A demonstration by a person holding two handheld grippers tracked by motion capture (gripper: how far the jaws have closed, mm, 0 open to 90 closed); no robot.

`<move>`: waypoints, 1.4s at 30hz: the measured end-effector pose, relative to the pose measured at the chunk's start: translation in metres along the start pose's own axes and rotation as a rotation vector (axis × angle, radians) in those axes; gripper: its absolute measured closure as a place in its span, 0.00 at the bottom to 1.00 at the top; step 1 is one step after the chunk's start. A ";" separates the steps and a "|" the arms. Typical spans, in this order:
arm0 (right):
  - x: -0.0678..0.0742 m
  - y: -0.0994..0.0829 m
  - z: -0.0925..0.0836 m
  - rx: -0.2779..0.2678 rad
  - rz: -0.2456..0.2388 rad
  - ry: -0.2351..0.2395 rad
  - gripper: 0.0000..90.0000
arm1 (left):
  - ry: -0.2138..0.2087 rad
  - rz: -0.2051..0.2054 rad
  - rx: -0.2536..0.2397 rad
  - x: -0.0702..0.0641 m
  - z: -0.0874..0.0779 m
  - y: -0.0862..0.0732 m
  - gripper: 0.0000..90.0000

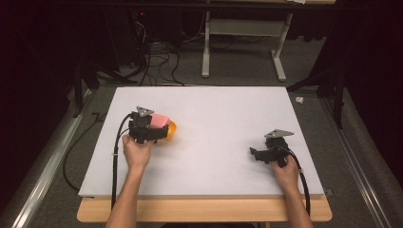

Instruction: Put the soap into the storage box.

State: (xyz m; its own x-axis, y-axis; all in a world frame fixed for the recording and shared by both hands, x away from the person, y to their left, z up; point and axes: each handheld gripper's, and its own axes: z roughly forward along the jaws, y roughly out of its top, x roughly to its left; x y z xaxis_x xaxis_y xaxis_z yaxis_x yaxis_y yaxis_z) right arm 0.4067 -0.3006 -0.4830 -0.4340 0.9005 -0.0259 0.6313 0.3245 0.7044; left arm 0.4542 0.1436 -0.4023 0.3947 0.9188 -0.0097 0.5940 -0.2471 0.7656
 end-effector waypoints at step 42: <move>0.000 0.000 0.000 -0.003 -0.001 0.000 0.18 | 0.046 -0.076 0.122 0.006 0.045 -0.007 0.15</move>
State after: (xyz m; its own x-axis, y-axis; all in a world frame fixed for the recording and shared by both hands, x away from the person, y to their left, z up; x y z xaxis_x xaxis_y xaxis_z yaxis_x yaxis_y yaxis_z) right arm 0.4067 -0.3006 -0.4831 -0.4345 0.9003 -0.0266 0.6292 0.3246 0.7062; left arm 0.4838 0.1369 -0.4370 0.3148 0.9486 -0.0328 0.7028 -0.2097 0.6798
